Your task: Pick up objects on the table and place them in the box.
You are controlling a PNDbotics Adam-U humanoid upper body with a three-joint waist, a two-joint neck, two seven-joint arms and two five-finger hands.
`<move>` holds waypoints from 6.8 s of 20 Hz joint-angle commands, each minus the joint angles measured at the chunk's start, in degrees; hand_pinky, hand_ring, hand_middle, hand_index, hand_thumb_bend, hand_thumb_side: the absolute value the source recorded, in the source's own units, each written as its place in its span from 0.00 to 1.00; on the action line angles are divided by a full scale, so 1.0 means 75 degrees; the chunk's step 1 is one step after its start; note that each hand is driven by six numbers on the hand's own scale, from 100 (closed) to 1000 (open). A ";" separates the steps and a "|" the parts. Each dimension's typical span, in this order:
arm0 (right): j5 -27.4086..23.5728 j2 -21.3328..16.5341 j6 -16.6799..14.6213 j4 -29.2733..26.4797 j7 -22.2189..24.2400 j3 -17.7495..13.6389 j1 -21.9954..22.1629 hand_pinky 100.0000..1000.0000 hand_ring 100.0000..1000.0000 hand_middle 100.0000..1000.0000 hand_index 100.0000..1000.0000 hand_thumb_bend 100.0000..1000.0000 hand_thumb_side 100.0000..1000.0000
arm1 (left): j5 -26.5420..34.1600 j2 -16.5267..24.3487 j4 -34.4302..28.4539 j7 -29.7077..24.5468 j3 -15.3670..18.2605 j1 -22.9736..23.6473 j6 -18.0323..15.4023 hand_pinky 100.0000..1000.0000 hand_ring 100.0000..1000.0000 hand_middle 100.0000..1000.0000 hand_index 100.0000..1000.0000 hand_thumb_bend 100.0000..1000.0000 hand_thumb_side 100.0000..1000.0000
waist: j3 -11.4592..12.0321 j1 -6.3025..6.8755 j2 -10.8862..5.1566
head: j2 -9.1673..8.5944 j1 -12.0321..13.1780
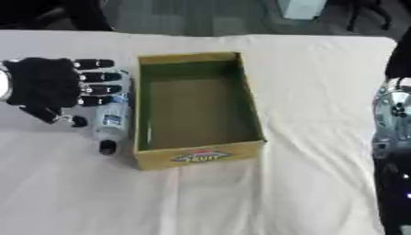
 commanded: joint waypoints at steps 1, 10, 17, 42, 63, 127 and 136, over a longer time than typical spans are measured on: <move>-0.0024 -0.0026 0.0060 -0.0100 -0.0007 -0.0047 -0.0143 0.24 0.37 0.42 0.65 0.00 0.84 | -0.0056 0.0065 -0.0022 0.1710 0.0055 -0.0148 -0.1547 0.83 0.84 0.73 0.73 0.37 0.48 | -0.0015 0.0038 -0.0085 | -0.0002 0.0005; -0.0061 0.0001 0.0110 -0.0100 -0.0047 -0.0053 -0.0203 0.25 0.37 0.42 0.65 0.00 0.84 | 0.0010 0.0009 -0.0146 0.1907 0.0099 -0.0252 -0.1547 0.83 0.84 0.73 0.73 0.36 0.48 | -0.0048 0.0053 -0.0075 | -0.0002 -0.0021; -0.0064 0.0075 0.0275 -0.0100 -0.0120 -0.0053 -0.0273 0.24 0.38 0.42 0.65 0.00 0.85 | 0.0375 -0.0012 -0.0020 0.1872 0.0087 -0.0170 -0.1547 0.88 0.84 0.74 0.74 0.35 0.48 | -0.0121 0.0048 -0.0035 | -0.0003 0.0014; -0.0140 0.0340 0.0653 -0.0100 -0.0364 -0.0103 -0.0613 0.25 0.38 0.42 0.66 0.00 0.85 | -0.0132 -0.0192 0.0922 0.1809 -0.0259 0.0245 -0.1547 0.89 0.82 0.79 0.80 0.44 0.52 | -0.0357 0.0041 0.0140 | -0.0002 0.0177; -0.0118 0.0270 0.0667 -0.0100 -0.0333 -0.0103 -0.0510 0.24 0.38 0.42 0.66 0.00 0.85 | 0.0481 0.0081 0.0109 0.1718 0.0254 -0.0126 -0.1547 1.00 0.97 0.86 0.78 0.43 0.54 | -0.0260 0.0054 0.0075 | -0.0006 0.0124; -0.0240 0.0475 0.0792 -0.0100 -0.0300 -0.0102 -0.0702 0.24 0.38 0.42 0.66 0.00 0.85 | -0.1081 -0.0297 0.1475 0.0885 0.0359 -0.0069 -0.1547 0.93 0.92 0.79 0.78 0.40 0.51 | -0.0414 -0.0071 0.0244 | -0.0128 0.0225; -0.0240 0.0537 0.0796 -0.0100 -0.0341 -0.0136 -0.0772 0.24 0.38 0.42 0.66 0.00 0.85 | -0.2153 -0.0506 0.2646 0.1790 0.0699 0.0034 -0.1547 0.57 0.71 0.65 0.73 0.18 0.47 | -0.0458 -0.0098 0.0308 | -0.0073 0.0270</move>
